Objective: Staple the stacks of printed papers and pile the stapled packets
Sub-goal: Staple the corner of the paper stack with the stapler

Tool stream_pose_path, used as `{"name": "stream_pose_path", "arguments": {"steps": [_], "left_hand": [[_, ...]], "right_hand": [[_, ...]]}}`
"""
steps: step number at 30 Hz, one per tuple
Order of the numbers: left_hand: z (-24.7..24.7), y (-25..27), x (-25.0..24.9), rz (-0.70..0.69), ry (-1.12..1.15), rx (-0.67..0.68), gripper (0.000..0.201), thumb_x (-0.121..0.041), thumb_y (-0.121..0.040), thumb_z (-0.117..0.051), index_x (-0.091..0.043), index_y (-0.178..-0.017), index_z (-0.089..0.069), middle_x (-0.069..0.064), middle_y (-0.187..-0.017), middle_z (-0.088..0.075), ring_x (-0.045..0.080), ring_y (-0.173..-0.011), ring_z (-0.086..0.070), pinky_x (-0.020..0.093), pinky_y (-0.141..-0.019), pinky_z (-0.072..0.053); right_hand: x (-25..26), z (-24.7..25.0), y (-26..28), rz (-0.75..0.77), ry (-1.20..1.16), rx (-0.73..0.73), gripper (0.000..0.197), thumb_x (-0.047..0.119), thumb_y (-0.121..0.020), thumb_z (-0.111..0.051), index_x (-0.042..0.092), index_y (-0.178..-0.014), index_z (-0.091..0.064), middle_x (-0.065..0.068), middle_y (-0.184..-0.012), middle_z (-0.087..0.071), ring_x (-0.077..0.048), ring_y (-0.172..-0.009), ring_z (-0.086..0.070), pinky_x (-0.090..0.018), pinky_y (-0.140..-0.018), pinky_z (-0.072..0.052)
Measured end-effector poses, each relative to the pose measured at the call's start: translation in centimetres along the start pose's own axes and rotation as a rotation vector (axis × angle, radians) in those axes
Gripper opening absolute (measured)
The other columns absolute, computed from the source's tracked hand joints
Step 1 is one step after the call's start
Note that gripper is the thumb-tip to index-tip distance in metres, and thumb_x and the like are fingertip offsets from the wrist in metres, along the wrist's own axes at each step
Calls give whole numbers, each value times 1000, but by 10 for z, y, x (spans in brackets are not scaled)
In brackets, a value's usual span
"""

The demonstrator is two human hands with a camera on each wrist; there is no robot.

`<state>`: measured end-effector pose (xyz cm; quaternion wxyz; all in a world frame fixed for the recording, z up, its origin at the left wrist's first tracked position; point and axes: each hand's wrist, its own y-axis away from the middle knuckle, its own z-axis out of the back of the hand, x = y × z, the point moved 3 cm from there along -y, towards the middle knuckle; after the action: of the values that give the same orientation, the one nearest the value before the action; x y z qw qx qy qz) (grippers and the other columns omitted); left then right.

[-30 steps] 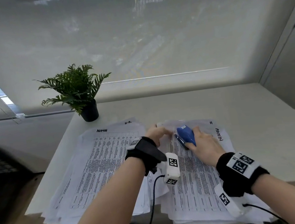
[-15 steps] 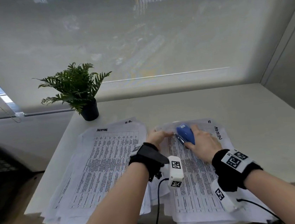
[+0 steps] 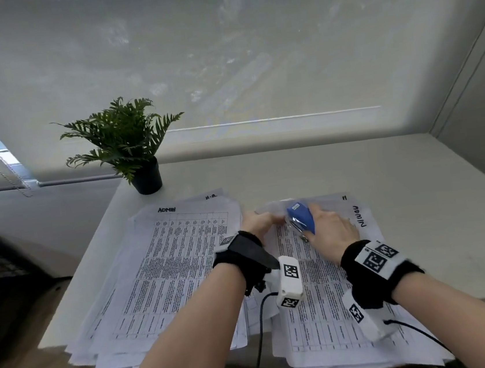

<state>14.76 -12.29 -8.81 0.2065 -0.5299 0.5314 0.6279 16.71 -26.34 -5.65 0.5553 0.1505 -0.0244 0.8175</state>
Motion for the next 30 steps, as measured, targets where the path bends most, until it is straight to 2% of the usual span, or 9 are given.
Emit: {"name": "stream_pose_path", "arguments": {"steps": [3, 7, 10, 12, 15, 21, 23, 26, 30], "left_hand": [[-3, 8, -2, -45, 2, -34, 30, 14, -80, -61, -9, -62, -54, -8, -40, -59, 14, -53, -58, 18, -45, -49], [-2, 11, -2, -56, 20, -90, 30, 14, -79, -62, -11, -64, -51, -1, -56, -59, 20, -62, -57, 19, -48, -49], [-2, 11, -2, 1, 38, -75, 22, 13, -80, -62, -4, -67, -54, 10, -67, -61, 22, -63, -56, 34, -70, -53], [0, 13, -4, 21, 67, -43, 7, 11, -79, -61, 5, -83, -61, 19, -84, -62, 26, -66, -60, 40, -73, -54], [2, 14, -6, 44, 87, -53, 30, 8, -78, -62, 12, -108, -60, 24, -93, -62, 29, -66, -62, 36, -63, -55], [5, 7, -2, 70, 74, -86, 46, 5, -74, -67, 15, -117, -54, 28, -105, -64, 35, -85, -64, 49, -82, -54], [5, 13, -6, 53, 68, -71, 30, 7, -78, -63, 13, -107, -58, 24, -92, -65, 32, -74, -66, 44, -72, -57], [4, 15, -3, 7, 35, -17, 11, 12, -82, -56, 4, -90, -59, 16, -75, -61, 17, -45, -64, 25, -44, -54], [3, 12, 0, -14, -22, 66, 17, 16, -83, -54, 1, -79, -60, 14, -69, -60, 14, -41, -63, 23, -42, -51]], "right_hand": [[-3, 1, -4, -56, -86, 106, 43, 31, -88, -59, 20, -127, -43, -13, -117, -63, -32, -102, -62, -33, -81, -47], [-2, 0, -6, -65, -117, 131, 45, 29, -88, -60, 18, -128, -44, -14, -118, -62, -31, -100, -61, -27, -75, -42], [2, -2, -5, -6, -31, 39, 37, 26, -91, -56, 15, -123, -42, -16, -118, -62, -34, -107, -60, -37, -85, -46], [4, -1, -5, 23, -9, -8, 35, 24, -92, -55, 16, -122, -41, -16, -115, -62, -34, -105, -61, -39, -83, -47], [4, 1, -6, 40, -36, -12, 34, 25, -92, -55, 15, -122, -41, -15, -115, -62, -34, -105, -61, -38, -82, -47], [6, 2, -10, 2, -63, 27, 37, 31, -92, -56, 15, -122, -42, -15, -116, -62, -34, -105, -61, -35, -83, -46], [6, 2, -11, 12, -53, 30, 36, 32, -92, -54, 15, -122, -42, -15, -116, -63, -33, -104, -62, -35, -82, -46], [2, 3, -13, -5, -91, 57, 37, 32, -92, -56, 13, -121, -42, -16, -116, -62, -34, -103, -62, -35, -83, -47], [1, 3, -13, -29, -65, 66, 41, 32, -92, -57, 9, -122, -41, -18, -118, -60, -35, -107, -59, -35, -83, -45]]}}
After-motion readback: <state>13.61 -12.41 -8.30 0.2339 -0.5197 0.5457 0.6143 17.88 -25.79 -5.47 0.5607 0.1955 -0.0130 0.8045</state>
